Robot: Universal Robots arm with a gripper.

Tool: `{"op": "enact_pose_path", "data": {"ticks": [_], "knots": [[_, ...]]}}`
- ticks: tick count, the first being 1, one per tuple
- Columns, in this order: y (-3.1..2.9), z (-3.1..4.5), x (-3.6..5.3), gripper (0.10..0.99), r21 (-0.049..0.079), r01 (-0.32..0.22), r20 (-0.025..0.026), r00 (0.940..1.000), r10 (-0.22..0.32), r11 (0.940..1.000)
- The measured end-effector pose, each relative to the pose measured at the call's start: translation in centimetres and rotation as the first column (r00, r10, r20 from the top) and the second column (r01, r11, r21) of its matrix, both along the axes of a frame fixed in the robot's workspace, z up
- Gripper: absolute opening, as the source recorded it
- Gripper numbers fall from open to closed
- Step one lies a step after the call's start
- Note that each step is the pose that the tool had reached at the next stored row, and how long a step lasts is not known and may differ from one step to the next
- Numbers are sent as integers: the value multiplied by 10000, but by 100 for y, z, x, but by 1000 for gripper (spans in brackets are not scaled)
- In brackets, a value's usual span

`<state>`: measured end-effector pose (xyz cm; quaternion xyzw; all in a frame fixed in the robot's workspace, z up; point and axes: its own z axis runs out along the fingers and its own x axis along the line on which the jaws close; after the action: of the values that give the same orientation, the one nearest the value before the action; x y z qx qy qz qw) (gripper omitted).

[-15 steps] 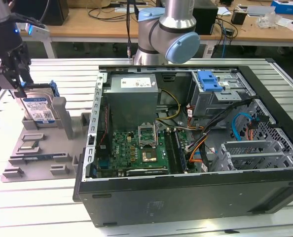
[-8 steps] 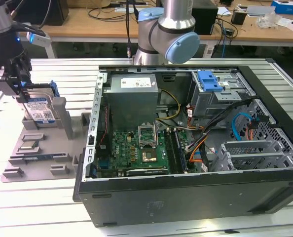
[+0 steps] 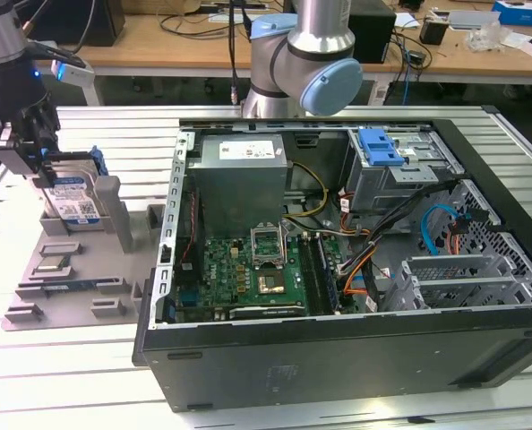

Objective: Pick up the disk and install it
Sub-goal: 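Pick up the disk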

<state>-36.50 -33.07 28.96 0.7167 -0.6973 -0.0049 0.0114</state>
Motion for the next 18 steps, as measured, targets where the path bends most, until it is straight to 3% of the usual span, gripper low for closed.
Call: {"op": "enact_pose_path", "data": {"ticks": [5, 18], "knots": [[0, 0, 6, 369, 0, 1, 0, 10000, -1, 10000], [0, 0, 23, 369, 0, 0, -1, 10000, 0, 10000]]}}
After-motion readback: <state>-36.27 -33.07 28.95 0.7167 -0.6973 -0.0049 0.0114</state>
